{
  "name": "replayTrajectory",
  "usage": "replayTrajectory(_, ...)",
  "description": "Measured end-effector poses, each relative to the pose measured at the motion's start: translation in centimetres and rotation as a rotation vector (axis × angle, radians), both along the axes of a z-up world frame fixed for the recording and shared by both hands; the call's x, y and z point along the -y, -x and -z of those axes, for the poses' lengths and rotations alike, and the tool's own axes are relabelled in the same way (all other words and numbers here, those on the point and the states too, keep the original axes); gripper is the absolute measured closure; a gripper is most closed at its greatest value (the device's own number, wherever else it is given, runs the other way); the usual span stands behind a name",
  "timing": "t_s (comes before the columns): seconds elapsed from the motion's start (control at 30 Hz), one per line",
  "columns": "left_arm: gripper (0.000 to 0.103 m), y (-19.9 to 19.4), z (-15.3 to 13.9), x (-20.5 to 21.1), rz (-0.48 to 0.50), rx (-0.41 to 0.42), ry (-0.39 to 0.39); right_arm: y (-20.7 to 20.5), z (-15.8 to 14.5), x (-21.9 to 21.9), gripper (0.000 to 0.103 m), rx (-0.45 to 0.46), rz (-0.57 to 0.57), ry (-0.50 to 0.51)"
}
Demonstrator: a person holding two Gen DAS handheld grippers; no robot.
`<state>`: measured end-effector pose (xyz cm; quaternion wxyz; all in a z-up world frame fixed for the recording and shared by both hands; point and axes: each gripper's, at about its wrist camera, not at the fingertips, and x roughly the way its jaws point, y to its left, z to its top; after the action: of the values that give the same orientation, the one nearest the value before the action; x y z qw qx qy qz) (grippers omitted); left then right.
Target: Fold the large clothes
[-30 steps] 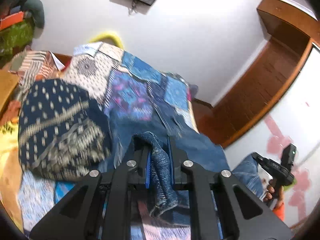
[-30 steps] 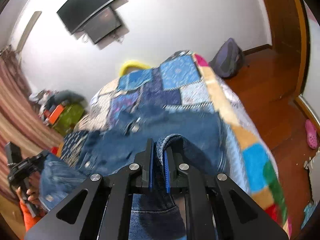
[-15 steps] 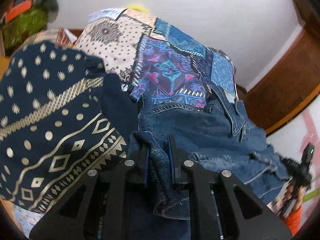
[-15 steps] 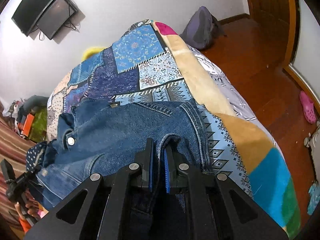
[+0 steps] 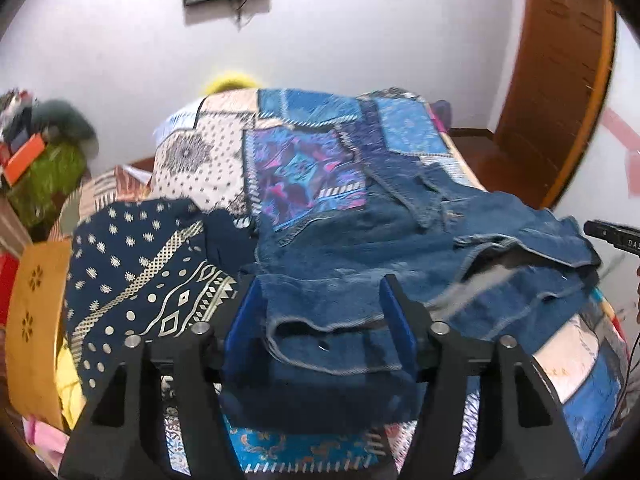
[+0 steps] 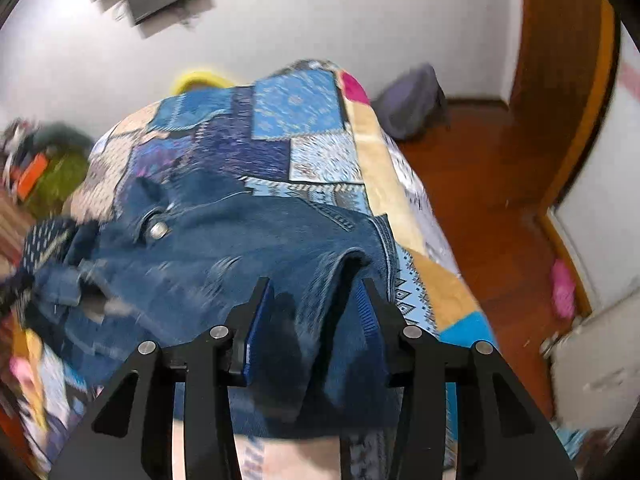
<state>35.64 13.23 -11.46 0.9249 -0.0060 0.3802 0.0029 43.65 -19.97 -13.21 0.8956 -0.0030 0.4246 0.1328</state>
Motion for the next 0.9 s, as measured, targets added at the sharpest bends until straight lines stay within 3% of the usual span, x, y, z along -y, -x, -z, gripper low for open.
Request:
replayTrajectory(0.17, 0.040, 1.6, -0.4, 1.9, 0.047, -0.012, 0.011, 3.8, -1.7, -1.7, 0.044, 0.075, -0.090, 0.052)
replayTrajectory(0.37, 0.040, 2.7, 1.4, 4.5, 0.093, -0.059, 0.009, 6.1, -1.2, -4.1, 0.044, 0.065, -0.191, 0.047)
replayTrajectory(0.57, 0.040, 2.7, 4.5, 6.7, 0.146, -0.145, 0.027, 5.9, 1.8, -6.3, 0.044, -0.050, -0.250, 0.010)
replayTrajectory(0.7, 0.040, 1.1, 8.0, 7.2, 0.176, -0.249, 0.001, 5.1, 4.1, -7.8, 0.044, -0.135, -0.267, 0.017)
replayTrajectory(0.77, 0.040, 0.2, 9.1, 6.9, 0.173, -0.278, 0.030, 4.5, 5.1, -8.4, 0.044, -0.160, -0.274, 0.035)
replayTrajectory(0.9, 0.040, -1.9, 9.0, 6.4, 0.149, -0.268, 0.049, 3.7, 5.2, -9.2, 0.044, -0.140, -0.288, 0.057)
